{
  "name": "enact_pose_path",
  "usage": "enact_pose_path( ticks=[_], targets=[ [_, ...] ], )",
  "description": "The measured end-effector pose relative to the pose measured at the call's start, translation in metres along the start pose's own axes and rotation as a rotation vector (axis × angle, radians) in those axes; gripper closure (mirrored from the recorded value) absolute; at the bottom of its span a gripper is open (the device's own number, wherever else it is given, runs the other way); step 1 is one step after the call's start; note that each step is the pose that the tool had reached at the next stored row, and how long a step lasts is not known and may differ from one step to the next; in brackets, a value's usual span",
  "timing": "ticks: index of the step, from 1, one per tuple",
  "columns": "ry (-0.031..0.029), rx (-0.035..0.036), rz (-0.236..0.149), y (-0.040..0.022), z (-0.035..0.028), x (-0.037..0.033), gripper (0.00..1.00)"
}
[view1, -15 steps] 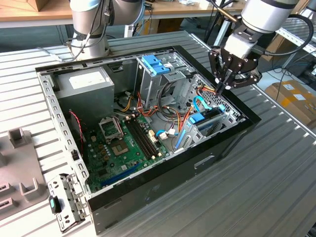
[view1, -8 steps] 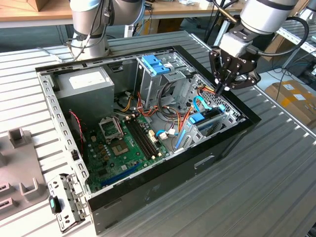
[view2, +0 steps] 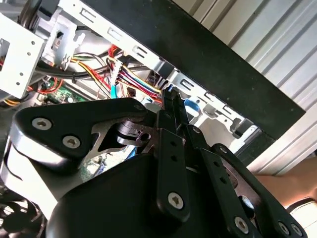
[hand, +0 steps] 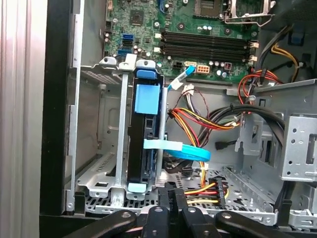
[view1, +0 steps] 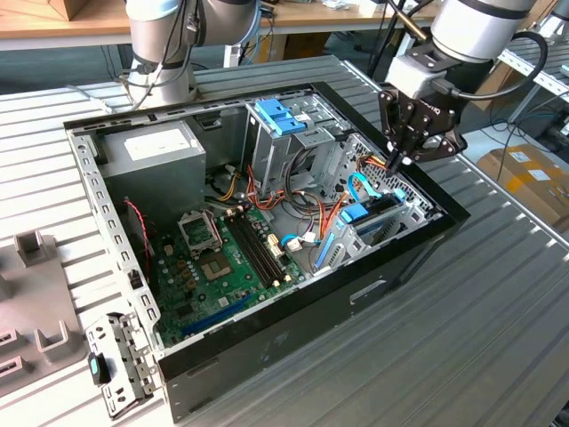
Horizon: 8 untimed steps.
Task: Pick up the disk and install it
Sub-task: 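Insert the second disk wire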
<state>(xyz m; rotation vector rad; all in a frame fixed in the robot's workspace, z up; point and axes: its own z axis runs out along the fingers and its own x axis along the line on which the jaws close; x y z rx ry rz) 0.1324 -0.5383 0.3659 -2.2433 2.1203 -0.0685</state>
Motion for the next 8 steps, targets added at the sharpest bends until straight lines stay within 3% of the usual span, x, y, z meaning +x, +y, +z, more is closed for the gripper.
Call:
enact_pose_path(
  ticks=[1, 2, 3, 8],
  targets=[
    [0.0003, 0.0001, 0.013, 0.0007, 0.0, 0.0, 0.84],
    [-0.0044, 0.0004, 0.021, 0.0012, -0.0001, -0.0001, 0.84],
    [-0.0127, 0.0009, 0.031, 0.002, -0.0002, -0.0002, 0.84],
    [-0.0226, 0.0017, 0.056, 0.003, -0.0002, -0.0002, 0.84]
  ],
)
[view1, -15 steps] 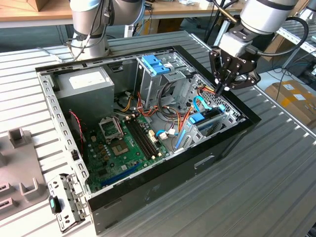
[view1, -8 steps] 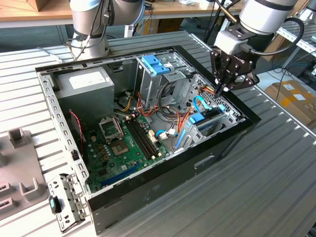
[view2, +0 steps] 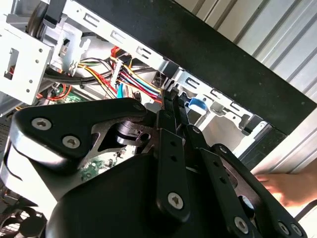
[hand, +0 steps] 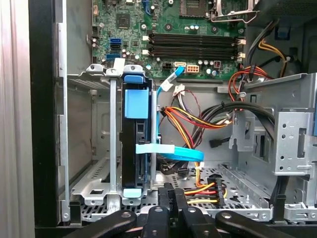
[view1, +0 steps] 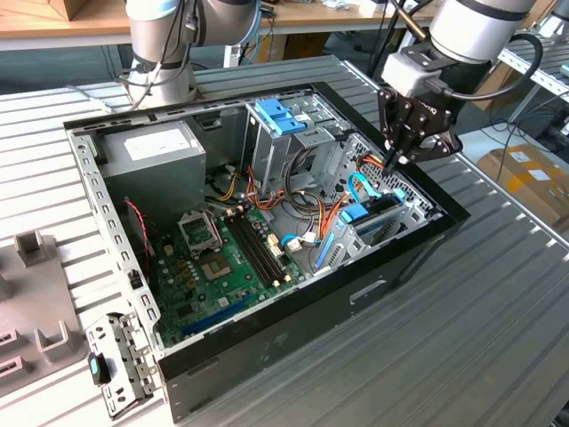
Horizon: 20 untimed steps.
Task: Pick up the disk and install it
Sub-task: 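Insert the second disk wire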
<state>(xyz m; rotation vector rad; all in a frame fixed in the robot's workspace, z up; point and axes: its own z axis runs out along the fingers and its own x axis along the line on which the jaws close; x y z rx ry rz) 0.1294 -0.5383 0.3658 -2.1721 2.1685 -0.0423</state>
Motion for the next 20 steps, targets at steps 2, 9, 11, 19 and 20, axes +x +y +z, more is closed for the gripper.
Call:
enact_pose_path(
  ticks=[2, 9, 11, 19, 20],
  targets=[
    [-0.0022, 0.0003, 0.01, 0.0, 0.0, 0.0, 0.84],
    [-0.0037, 0.0007, 0.021, 0.0002, 0.0, 0.0003, 0.84],
    [-0.0106, 0.001, 0.021, 0.0003, -0.0001, 0.0012, 0.84],
    [-0.0592, 0.0018, 0.025, 0.0014, -0.0003, 0.0099, 0.84],
    [-0.063, 0.0017, 0.025, 0.0015, -0.0004, 0.0112, 0.84]
  ],
)
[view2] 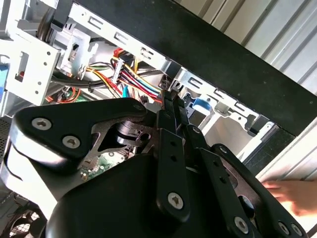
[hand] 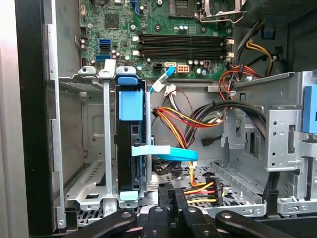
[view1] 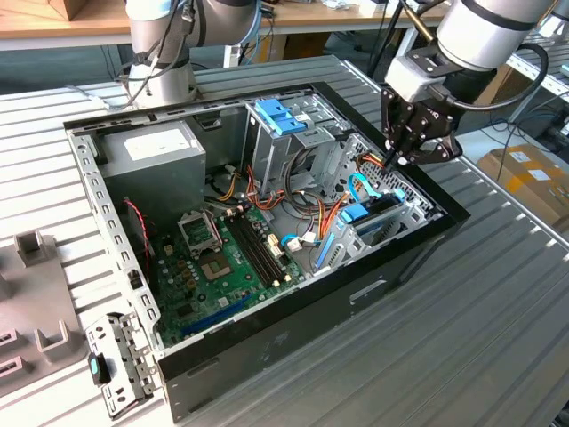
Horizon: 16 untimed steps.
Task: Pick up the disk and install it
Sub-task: 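Insert the second disk wire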
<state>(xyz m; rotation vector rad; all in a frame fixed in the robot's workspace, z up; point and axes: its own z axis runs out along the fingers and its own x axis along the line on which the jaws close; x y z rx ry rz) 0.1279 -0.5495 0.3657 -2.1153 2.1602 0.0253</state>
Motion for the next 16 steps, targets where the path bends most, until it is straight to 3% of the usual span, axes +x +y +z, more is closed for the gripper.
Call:
enact_pose_path(
  ticks=[3, 7, 11, 16],
  targets=[
    [-0.0155, -0.0003, 0.001, 0.0008, -0.0011, 0.0103, 0.84],
    [-0.0246, -0.0004, 0.002, 0.0031, -0.0017, 0.0175, 0.84],
    [-0.0276, -0.0005, 0.002, 0.0084, -0.0014, 0.0207, 0.84],
    [-0.0273, -0.0002, 0.005, 0.0122, 0.0008, 0.0256, 0.84]
  ],
)
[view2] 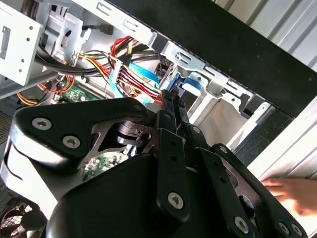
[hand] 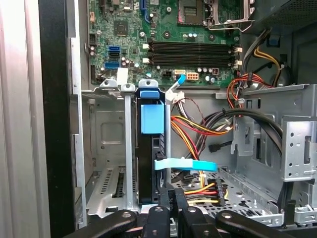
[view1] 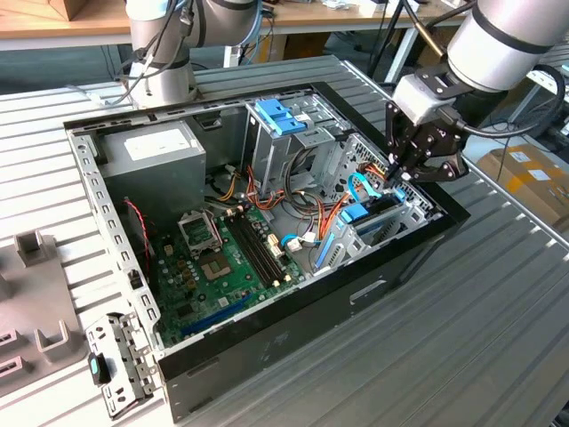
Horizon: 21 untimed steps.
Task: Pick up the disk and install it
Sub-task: 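Insert the second disk wire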
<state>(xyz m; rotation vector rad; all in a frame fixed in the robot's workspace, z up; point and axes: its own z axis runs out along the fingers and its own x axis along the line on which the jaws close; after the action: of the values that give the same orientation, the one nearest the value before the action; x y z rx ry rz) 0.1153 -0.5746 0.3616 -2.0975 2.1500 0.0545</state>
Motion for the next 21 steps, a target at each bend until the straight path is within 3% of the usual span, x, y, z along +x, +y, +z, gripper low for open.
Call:
enact_pose_path(
  ticks=[6, 7, 8, 15, 17, 21],
  targets=[
    [0.0002, 0.0002, 0.002, 0.0021, 0.0014, 0.0028, 0.84],
    [-0.0014, 0.0001, 0.002, 0.0021, 0.0013, 0.0029, 0.84],
    [-0.0106, 0.0, 0.003, 0.0022, 0.0014, 0.003, 0.84],
    [-0.0193, -0.0002, 0.003, 0.0027, 0.0036, 0.0067, 0.84],
    [-0.0293, -0.0004, 0.004, 0.0031, 0.0049, 0.008, 0.84],
    [-0.0294, -0.0004, 0.004, 0.0034, 0.0053, 0.0081, 0.84]
  ],
)
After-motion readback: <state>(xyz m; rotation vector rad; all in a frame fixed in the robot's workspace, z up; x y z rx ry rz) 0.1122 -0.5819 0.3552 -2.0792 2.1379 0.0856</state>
